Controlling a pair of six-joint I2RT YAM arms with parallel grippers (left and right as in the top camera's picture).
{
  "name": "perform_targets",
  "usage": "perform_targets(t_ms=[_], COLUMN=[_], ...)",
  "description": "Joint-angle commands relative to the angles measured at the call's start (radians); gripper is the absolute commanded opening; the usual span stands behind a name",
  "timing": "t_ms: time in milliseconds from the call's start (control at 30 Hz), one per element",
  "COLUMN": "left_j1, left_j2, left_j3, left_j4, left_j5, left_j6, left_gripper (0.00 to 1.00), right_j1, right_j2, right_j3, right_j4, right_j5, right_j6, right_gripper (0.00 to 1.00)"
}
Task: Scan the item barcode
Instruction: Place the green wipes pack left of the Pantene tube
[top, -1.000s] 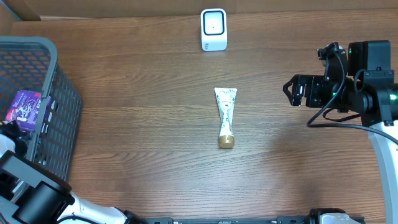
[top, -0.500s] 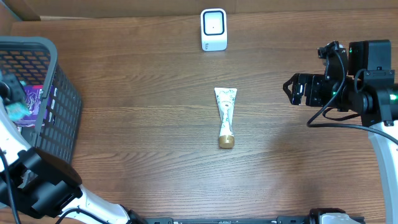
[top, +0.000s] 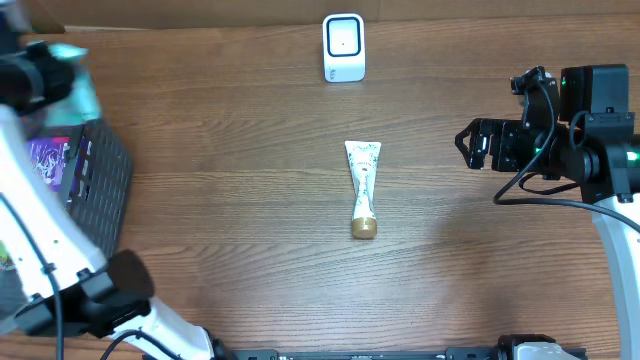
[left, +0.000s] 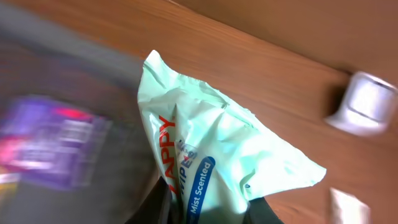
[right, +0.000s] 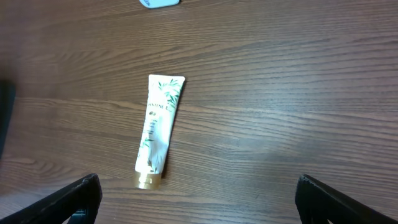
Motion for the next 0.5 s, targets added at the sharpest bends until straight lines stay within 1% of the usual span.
perform_targets(t_ms=[0,133,233,367,467], left_j1=[-0.157,-0.35,-0.478,-0.633,-0.708], left_j2=[-0.015,-0.013,-0.013,-0.013,-0.013], left_j3=[-0.037,-0.204,-0.357,-0.598,-0.747], left_j4=[-0.035,-0.009,0.06,0.233,0.377], left_j5=[0.052,-0.043,-0.089,-0.166,-0.171], left_j6=[-0.076,-0.194,-0.239,-0.345,-0.413], left_gripper=[0.04,0.04,0.04,0.04,0.04], right_j1=[-0.004,-0.004,-0.004,-0.004,-0.004], right_j2=[0.0,0.0,0.0,0.0,0.0], right_j3=[0.028,0.028,0.028,0.028,0.028], right_j4=[0.004,0.005,0.005,0.005,0.005], right_j5=[-0.005,-0.004,-0.005,-0.005,-0.005], right_j6=[-0.001,-0.001,-0.001,-0.001,-0.001], right_gripper=[1.0,1.0,1.0,1.0,1.0])
